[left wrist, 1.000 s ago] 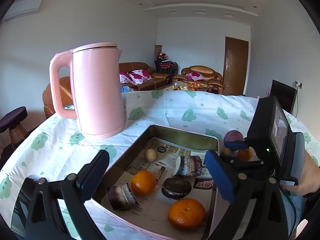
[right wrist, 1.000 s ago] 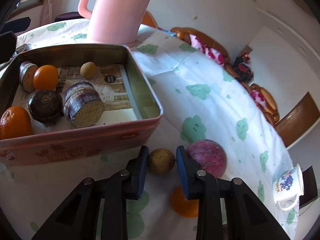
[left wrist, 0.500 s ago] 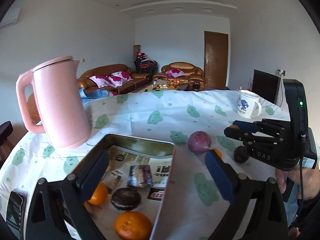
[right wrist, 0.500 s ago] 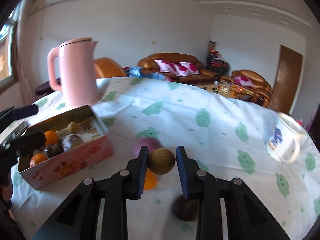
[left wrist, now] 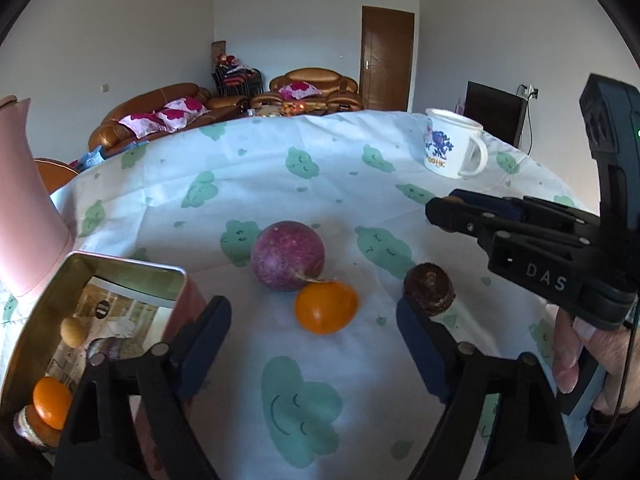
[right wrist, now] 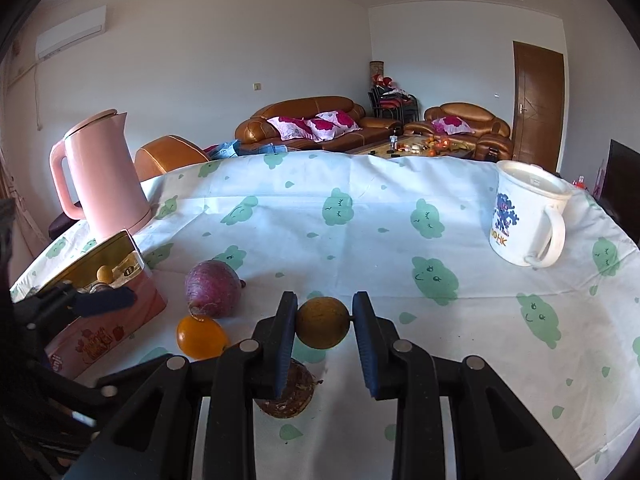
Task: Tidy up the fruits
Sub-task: 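Close the right gripper on a small brown round fruit while the left gripper approaches a small orange, then lift the brown fruit with the right gripper while the left gripper lifts the small orange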
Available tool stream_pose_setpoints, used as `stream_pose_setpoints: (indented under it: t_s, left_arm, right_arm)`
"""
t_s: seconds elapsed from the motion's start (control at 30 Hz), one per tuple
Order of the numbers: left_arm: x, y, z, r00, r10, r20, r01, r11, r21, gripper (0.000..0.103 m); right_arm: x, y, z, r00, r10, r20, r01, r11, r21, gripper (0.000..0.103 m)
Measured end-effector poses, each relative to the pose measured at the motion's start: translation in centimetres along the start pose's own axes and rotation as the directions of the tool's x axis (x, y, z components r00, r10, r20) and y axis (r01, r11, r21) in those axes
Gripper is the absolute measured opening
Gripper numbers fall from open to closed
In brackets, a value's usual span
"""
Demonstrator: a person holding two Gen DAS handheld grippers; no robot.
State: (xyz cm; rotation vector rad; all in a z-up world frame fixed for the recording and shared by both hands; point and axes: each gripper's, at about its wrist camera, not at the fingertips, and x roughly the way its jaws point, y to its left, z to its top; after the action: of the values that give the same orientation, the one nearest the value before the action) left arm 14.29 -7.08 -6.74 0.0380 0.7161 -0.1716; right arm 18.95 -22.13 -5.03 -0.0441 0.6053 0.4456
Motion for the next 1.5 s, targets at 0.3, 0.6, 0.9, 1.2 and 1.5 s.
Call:
stream_pose_setpoints:
  t_s: [0.3,0.6,0.9,1.2,1.5]
  left_arm:
    - [2.6,-0.8,0.5,0.995,-0.029,-0.091,0.029,1.0,0.001,0.067]
    - [3.2,0.0,0.2,0.99,-0.078,-0.117,0.073,0.996,-0.049,0.043]
    - [1.6,-0.4,0.4,0.998,-0.055,-0.043,0.055,0.998,-0.014,0.043]
    - [0.3,-0.9,0.4,0.999,-0.032,0.026,0.032,0.999,0.023,0.043]
    - [-0.8,-0.6,0.4,0.996,-0.034,0.087,0.033,0.999,0.012,0.043]
  right_arm:
    - [-0.1,0.6,-0.1,1.0,-0.017,0.011,0.017,0.999,-0.032,0.03]
    - [-0.2,0.6,0.0,1.0,-0.011,0.018,0.012,0.999,-0.032,0.03]
    - [-0.8,0.6,-0.1,0.998,0.022,0.051,-0.02,0.999,-0.039,0.03]
    - [-1.4,0.6,-0.3,0.996,0.042,0.08,-0.038,0.998,-0.049,0.03]
    - [-2.4,0.9,-0.3,0.989,0.067,0.129,-0.058,0.996,-0.067,0.03]
